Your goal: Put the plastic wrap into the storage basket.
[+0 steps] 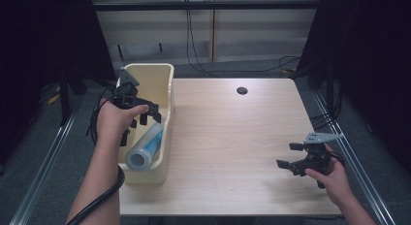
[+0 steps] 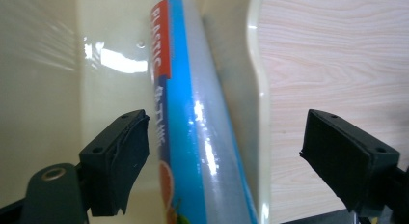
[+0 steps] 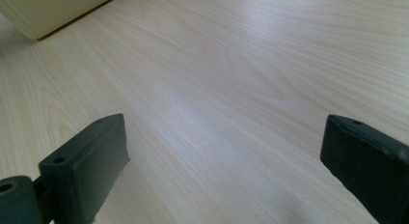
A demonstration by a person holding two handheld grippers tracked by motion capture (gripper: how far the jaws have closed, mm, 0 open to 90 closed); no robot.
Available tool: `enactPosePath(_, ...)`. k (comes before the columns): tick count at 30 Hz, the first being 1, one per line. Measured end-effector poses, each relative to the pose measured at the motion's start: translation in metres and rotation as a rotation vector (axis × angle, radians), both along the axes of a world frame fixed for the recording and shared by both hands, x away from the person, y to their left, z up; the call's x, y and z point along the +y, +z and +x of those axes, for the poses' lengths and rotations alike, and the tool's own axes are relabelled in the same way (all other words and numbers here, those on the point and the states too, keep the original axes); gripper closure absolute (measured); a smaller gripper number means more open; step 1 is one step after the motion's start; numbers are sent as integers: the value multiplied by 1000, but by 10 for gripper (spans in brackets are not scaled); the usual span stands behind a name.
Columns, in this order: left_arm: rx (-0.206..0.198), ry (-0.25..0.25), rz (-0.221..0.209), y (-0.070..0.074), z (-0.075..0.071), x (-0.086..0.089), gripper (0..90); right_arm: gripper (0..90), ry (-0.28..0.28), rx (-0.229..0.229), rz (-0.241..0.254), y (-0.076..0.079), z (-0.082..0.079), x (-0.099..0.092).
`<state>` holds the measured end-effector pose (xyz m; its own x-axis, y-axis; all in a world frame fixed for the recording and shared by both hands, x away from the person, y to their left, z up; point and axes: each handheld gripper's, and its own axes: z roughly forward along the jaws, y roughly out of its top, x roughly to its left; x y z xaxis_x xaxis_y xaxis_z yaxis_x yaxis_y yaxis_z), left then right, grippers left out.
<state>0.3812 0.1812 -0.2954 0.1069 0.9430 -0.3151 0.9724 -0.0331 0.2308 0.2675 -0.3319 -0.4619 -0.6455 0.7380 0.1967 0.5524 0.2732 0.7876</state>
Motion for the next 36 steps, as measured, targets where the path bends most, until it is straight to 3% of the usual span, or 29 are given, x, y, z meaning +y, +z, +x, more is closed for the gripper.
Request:
enactPosePath(4,-24,0,-26,5,-1,-5,151,25,2,-2,2,0,1,0)
enactPosePath(8,-36,-32,-37,6,0,-9,124,25,1,1,3,0,0,0)
enactPosePath(11,-71,-31,-47,9,0,-15,127,25,-1,-2,2,1,0,-1)
enactPosePath(16,-83,-94,-58,10,-1,-29,114,25,-1,-6,1,1,0,-1)
enactPosePath(24,-114,-146,-79,11,-3,-51,92,25,4,-7,-6,1,-1,0)
enactPosePath(36,-143,-227,-113,-3,-7,-83,83,25,8,-13,-28,1,-2,1)
